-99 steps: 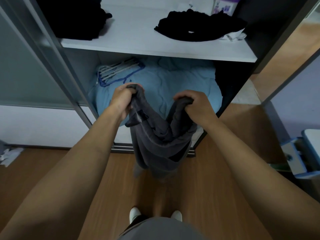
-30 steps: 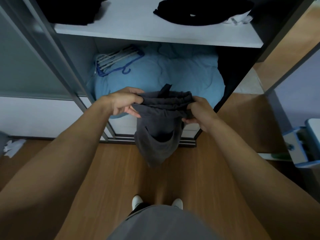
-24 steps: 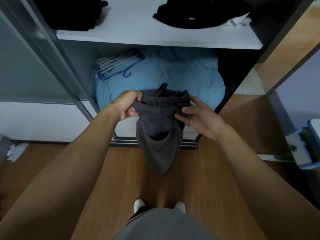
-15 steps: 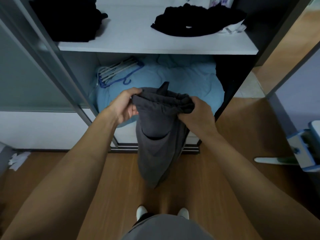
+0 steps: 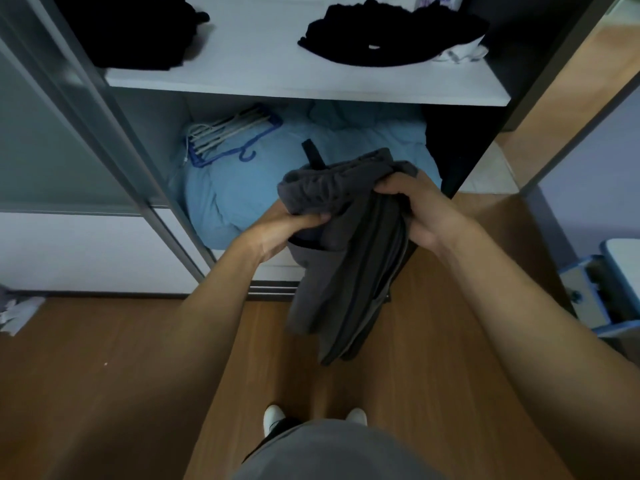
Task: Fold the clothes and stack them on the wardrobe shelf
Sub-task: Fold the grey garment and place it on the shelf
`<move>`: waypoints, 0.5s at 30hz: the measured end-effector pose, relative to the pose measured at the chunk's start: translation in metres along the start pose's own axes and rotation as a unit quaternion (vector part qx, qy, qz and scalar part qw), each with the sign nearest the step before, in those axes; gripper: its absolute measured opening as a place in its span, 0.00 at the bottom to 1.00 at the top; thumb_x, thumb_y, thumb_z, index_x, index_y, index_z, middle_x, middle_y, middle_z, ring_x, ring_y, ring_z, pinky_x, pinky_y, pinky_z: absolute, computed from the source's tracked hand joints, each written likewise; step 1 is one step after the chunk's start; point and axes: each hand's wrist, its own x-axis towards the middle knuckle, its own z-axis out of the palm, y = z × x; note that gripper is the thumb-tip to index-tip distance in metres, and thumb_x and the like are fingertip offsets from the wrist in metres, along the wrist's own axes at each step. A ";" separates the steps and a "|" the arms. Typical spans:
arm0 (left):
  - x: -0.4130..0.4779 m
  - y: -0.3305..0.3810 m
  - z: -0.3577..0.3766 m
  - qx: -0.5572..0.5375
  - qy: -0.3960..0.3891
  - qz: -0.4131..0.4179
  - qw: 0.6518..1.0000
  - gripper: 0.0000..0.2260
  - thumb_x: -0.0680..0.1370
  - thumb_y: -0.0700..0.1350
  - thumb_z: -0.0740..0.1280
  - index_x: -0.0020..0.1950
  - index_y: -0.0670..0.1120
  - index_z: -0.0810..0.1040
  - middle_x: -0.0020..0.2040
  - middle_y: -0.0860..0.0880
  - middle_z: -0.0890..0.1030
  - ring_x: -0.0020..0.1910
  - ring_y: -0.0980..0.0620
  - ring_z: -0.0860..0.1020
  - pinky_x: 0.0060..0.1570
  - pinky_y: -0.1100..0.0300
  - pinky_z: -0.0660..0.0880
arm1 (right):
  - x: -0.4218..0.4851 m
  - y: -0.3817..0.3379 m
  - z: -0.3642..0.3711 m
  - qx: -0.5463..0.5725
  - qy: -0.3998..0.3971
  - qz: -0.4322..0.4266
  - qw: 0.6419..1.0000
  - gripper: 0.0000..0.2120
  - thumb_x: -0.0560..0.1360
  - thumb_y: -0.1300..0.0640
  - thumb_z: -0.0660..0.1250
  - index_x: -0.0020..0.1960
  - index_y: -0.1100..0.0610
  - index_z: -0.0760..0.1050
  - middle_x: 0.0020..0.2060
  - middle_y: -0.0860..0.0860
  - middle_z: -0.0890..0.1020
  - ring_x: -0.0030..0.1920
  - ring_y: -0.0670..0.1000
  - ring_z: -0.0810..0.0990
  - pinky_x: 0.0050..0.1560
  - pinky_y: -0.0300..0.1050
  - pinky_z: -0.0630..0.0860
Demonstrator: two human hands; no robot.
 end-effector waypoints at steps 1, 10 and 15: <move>0.002 0.006 0.004 -0.026 0.020 0.007 0.999 0.23 0.69 0.42 0.77 0.63 0.46 0.79 0.59 0.46 0.84 0.61 0.49 0.81 0.62 0.55 0.77 | 0.003 -0.006 -0.005 0.011 0.020 0.004 1.000 0.08 0.67 0.63 0.71 0.44 0.58 0.87 0.46 0.58 0.86 0.47 0.55 0.85 0.50 0.47 0.82; 0.018 0.049 0.046 -0.084 0.136 -0.004 0.987 0.12 0.72 0.44 0.76 0.54 0.44 0.83 0.51 0.42 0.86 0.52 0.45 0.85 0.59 0.47 0.79 | -0.020 0.036 -0.031 -0.013 0.070 0.075 0.995 0.26 0.72 0.47 0.74 0.67 0.55 0.76 0.58 0.52 0.84 0.60 0.53 0.82 0.63 0.49 0.78; 0.001 0.030 0.019 -0.143 0.003 -0.055 0.988 0.19 0.77 0.55 0.67 0.64 0.45 0.78 0.61 0.45 0.83 0.61 0.49 0.80 0.58 0.55 0.78 | -0.030 0.035 -0.016 0.147 0.074 0.049 0.985 0.22 0.78 0.50 0.68 0.68 0.58 0.75 0.62 0.57 0.82 0.63 0.57 0.80 0.63 0.53 0.78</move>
